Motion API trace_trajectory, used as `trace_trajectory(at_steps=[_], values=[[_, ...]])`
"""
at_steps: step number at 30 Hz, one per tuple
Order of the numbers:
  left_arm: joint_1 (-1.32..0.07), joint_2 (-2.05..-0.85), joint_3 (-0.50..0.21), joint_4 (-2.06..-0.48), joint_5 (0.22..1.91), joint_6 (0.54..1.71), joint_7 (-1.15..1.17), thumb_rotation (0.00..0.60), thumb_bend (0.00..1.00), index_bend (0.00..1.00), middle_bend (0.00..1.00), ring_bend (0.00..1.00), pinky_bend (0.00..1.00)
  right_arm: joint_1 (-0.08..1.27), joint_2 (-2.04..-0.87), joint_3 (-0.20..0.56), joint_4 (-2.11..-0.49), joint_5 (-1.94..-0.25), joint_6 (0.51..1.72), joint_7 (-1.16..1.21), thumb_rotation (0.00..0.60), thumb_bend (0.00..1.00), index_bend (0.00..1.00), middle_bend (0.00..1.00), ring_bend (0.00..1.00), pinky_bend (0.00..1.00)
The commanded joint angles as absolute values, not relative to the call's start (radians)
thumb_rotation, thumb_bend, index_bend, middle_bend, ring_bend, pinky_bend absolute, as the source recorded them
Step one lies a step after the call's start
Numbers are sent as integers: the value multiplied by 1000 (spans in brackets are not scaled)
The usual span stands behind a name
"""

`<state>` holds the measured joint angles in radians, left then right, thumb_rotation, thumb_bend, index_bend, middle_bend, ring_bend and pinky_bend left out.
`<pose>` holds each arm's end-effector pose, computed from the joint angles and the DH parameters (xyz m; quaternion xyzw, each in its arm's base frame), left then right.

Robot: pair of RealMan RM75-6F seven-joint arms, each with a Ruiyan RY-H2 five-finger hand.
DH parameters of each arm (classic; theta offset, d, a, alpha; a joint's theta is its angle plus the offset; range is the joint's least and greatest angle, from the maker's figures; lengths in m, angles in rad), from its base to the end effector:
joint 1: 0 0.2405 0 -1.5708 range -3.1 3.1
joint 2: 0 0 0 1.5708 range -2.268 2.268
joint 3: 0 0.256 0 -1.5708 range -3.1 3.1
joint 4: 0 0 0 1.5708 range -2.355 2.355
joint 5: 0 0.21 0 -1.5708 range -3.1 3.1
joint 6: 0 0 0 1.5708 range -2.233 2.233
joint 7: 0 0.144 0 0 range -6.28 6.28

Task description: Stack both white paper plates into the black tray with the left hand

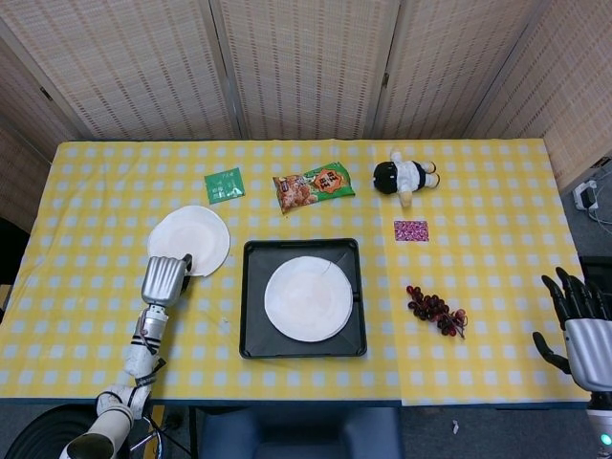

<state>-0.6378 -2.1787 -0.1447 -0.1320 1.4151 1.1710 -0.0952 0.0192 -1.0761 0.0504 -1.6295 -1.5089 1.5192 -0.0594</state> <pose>-0.2681 0.3627 -0.0543 -0.6776 -0.2567 -0.3444 0.5970 -0.3186 -0.1605 0.1753 0.5931 -0.3693 0.3568 0.6201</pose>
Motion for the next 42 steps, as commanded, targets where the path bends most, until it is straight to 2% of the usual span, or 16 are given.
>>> trace_trajectory(at_steps=[1, 16, 25, 34, 42], values=[[-635, -2178, -143, -136, 1417, 1189, -101, 600, 512, 640, 1000, 1000, 1000, 19, -1076, 50, -1630, -1510, 1520, -59, 600, 365, 0, 0, 0, 0], [-586, -2125, -137, -234, 1446, 1554, -171, 600, 542, 647, 1000, 1000, 1000, 12, -1077, 31, -1639, -1548, 1534, -70, 600, 366, 0, 0, 0, 0], [-554, -2045, -105, -440, 1512, 1758, -101, 600, 544, 649, 1000, 1000, 1000, 8, -1081, 12, -1648, -1589, 1544, -79, 600, 365, 0, 0, 0, 0], [-543, -1954, -77, -741, 1588, 1833, 61, 600, 547, 650, 1000, 1000, 1000, 3, -1072, -4, -1655, -1627, 1559, -58, 600, 366, 0, 0, 0, 0], [-555, -1941, -48, -917, 1659, 1802, 191, 600, 549, 651, 1000, 1000, 1000, 3, -1059, -17, -1656, -1654, 1561, -31, 600, 366, 0, 0, 0, 0]])
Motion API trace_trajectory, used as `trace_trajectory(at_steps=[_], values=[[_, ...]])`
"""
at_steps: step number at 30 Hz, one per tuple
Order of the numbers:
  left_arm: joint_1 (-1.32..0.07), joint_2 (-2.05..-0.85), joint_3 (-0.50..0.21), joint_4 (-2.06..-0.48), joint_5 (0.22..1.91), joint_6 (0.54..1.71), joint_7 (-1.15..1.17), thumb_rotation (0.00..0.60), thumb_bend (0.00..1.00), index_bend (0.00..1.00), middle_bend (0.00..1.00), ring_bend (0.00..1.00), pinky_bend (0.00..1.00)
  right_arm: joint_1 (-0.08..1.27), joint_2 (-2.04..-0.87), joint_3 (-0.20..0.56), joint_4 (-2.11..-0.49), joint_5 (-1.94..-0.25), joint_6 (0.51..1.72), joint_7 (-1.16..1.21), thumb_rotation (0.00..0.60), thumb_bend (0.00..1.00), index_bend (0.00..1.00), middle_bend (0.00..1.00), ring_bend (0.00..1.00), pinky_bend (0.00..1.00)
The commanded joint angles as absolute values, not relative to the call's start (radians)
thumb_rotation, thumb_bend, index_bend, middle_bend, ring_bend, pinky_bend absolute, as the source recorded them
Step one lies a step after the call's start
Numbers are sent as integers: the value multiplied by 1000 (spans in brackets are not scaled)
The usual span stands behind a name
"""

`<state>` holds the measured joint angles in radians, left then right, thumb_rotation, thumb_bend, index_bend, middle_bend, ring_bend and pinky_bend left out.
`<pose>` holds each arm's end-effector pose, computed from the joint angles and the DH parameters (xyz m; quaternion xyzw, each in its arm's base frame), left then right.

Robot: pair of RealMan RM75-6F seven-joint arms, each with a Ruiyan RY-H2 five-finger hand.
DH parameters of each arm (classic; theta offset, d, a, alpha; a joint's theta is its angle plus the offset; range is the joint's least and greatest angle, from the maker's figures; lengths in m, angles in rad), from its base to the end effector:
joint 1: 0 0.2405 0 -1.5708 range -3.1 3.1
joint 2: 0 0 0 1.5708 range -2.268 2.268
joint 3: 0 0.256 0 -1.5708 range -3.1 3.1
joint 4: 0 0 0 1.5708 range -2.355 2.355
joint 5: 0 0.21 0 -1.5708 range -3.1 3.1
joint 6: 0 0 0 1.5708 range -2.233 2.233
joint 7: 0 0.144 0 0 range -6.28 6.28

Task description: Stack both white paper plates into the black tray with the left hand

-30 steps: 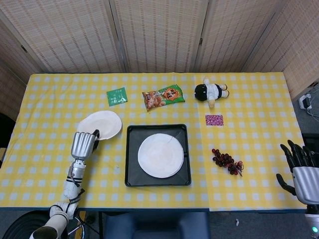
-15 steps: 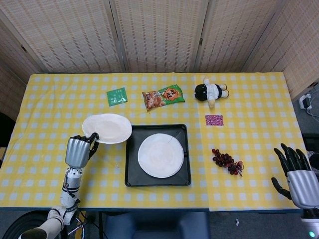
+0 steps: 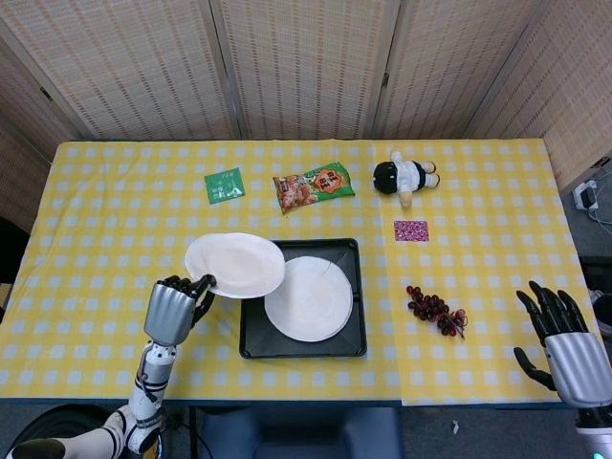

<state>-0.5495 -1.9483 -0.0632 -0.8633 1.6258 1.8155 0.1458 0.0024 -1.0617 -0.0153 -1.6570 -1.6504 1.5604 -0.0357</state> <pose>-0.1707 0.2780 -0.0136 -0.5915 -0.1260 -0.6088 0.5134 -0.3006 -0.1410 0.1658 0.6285 -0.3643 0.3816 0.5715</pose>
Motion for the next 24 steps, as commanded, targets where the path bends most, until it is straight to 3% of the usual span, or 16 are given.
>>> trace_trajectory(at_steps=[1, 9, 24], values=[[-557, -1943, -42, -938, 1670, 1795, 207, 600, 549, 651, 1000, 1000, 1000, 3, -1058, -18, -1655, -1655, 1560, -27, 600, 366, 0, 0, 0, 0], [-587, -1998, -49, -987, 1699, 1710, 290, 600, 549, 651, 1000, 1000, 1000, 2, -1051, -23, -1656, -1668, 1567, -10, 600, 365, 0, 0, 0, 0], [-632, -2126, -89, -882, 1692, 1606, 275, 600, 549, 635, 1000, 1000, 1000, 8, -1043, -17, -1654, -1654, 1555, 7, 600, 365, 0, 0, 0, 0]])
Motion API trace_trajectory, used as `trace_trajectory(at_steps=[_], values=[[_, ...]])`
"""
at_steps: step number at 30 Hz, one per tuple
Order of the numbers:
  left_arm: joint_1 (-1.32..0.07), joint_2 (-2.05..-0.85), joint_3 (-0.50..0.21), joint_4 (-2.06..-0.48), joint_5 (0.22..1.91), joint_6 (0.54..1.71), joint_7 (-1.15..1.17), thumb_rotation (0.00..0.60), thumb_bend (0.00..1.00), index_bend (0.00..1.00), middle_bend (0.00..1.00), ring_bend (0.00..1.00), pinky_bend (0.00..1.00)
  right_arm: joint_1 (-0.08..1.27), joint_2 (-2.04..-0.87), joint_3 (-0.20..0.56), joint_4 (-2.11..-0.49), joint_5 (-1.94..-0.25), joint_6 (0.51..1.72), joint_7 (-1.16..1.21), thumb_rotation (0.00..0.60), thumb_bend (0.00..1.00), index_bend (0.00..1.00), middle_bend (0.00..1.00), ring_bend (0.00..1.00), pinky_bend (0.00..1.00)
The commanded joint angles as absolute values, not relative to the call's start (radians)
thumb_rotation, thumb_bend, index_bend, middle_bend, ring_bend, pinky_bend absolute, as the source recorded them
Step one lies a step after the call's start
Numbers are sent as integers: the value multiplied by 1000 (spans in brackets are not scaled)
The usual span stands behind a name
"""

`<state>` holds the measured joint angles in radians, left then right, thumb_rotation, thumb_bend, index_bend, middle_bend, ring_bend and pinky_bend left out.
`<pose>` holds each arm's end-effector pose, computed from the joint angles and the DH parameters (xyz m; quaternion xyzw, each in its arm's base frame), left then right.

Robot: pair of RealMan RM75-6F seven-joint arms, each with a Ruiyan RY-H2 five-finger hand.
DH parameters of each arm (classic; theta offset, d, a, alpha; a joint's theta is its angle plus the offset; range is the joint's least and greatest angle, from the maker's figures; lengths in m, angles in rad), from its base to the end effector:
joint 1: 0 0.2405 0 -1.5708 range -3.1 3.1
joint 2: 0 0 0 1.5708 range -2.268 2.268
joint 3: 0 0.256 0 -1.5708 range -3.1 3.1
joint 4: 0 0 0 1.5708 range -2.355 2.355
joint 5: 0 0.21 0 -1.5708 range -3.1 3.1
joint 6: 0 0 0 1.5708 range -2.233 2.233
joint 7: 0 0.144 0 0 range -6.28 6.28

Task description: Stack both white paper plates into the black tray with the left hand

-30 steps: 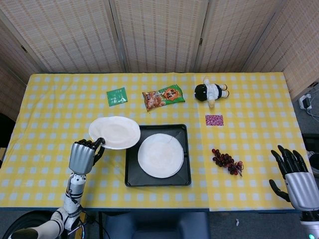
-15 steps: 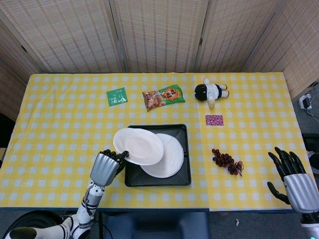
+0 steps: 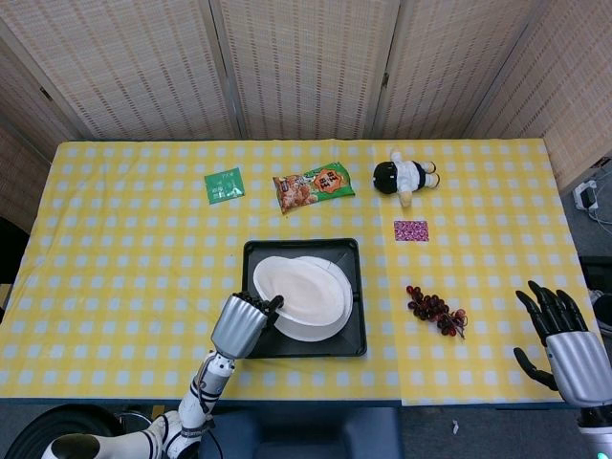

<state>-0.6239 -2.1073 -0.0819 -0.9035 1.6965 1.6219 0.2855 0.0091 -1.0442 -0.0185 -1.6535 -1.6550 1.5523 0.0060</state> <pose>-0.0994 0.2639 -0.0831 -0.6536 -0.1441 -0.5959 0.4437 -0.3017 -0.1423 0.1696 0.6294 -0.3717 0.3861 0.5626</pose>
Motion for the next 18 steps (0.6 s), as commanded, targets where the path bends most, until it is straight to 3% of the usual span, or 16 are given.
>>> trace_trajectory(at_steps=[1, 18], values=[[-634, -2135, -89, -870, 1691, 1599, 270, 600, 549, 634, 1000, 1000, 1000, 7, -1043, -16, -1654, -1652, 1556, 9, 600, 365, 0, 0, 0, 0], [-685, -2244, -142, -709, 1663, 1559, 176, 600, 550, 632, 1000, 1000, 1000, -1, -1028, -8, -1652, -1632, 1568, 33, 600, 365, 0, 0, 0, 0]])
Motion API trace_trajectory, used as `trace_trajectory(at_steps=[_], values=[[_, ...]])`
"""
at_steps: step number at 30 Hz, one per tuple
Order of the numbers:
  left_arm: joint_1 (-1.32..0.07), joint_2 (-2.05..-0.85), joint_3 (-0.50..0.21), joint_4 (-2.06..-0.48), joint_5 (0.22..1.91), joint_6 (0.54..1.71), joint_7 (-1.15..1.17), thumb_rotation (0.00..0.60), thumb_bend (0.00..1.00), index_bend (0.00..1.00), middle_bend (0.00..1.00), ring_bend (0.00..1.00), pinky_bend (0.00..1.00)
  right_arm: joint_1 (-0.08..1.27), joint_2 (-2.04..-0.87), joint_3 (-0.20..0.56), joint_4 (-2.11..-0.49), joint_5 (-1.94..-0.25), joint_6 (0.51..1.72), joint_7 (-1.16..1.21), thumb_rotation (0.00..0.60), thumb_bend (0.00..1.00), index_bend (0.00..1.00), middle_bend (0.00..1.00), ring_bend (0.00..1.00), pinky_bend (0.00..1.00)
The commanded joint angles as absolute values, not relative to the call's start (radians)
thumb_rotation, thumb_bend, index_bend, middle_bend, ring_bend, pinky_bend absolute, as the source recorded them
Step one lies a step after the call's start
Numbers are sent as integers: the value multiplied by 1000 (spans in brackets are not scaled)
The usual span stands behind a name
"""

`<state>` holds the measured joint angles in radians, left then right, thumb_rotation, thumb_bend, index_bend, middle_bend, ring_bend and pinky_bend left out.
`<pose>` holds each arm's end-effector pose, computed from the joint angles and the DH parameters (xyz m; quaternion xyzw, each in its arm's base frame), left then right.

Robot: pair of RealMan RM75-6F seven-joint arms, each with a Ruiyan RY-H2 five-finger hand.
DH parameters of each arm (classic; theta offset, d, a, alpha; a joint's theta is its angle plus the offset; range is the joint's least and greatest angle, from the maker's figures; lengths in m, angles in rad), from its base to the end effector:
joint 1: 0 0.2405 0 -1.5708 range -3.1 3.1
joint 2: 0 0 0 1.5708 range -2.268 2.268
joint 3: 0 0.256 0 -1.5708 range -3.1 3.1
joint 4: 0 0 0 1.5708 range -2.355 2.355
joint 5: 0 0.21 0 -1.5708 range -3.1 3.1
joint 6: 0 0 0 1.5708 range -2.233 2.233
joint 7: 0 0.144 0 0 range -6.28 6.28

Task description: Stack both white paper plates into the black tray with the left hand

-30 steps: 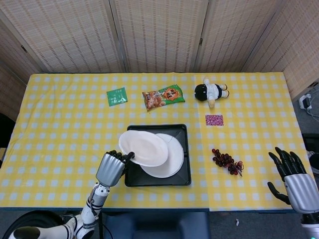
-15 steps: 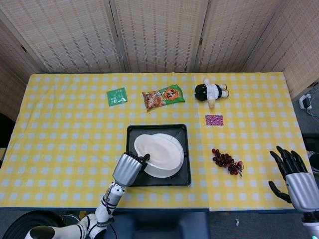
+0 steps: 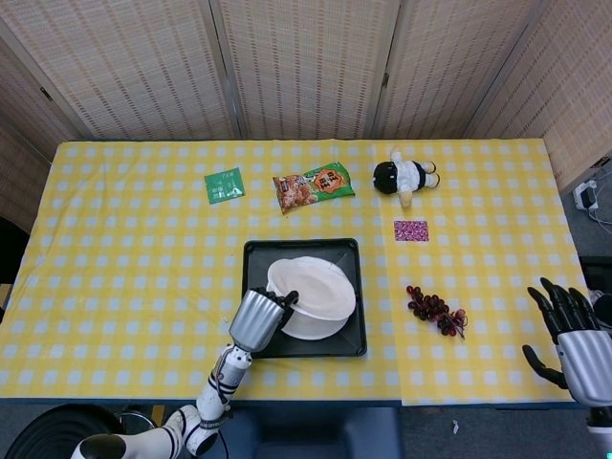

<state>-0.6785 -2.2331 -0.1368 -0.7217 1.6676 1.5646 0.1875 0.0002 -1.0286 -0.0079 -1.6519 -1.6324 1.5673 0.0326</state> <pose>-0.0851 0.2772 -0.1102 -0.6556 -0.1686 -0.5944 0.4341 -0.3056 -0.1421 0.1792 0.6152 -0.3745 0.3898 0.5740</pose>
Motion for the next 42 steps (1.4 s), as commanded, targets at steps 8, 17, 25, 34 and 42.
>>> trace_trajectory(at_steps=[8, 17, 25, 34, 42], values=[[-713, -2269, -166, -667, 1639, 1545, 138, 600, 553, 628, 1000, 1000, 1000, -13, -1019, -6, -1651, -1623, 1584, 44, 600, 366, 0, 0, 0, 0], [-727, -2269, -158, -663, 1617, 1544, 128, 600, 552, 629, 1000, 1000, 1000, -16, -1016, -3, -1647, -1621, 1588, 49, 600, 366, 0, 0, 0, 0], [-714, -2269, -128, -667, 1600, 1523, 141, 600, 558, 632, 1000, 1000, 1000, -17, -1017, -2, -1646, -1624, 1590, 47, 600, 365, 0, 0, 0, 0], [-694, -2269, -103, -693, 1583, 1479, 179, 600, 379, 310, 1000, 1000, 1000, -18, -1018, -2, -1646, -1629, 1592, 46, 600, 366, 0, 0, 0, 0], [-661, -2200, -75, -836, 1566, 1394, 301, 600, 229, 198, 1000, 1000, 1000, -20, -1019, -5, -1647, -1638, 1595, 44, 600, 365, 0, 0, 0, 0]])
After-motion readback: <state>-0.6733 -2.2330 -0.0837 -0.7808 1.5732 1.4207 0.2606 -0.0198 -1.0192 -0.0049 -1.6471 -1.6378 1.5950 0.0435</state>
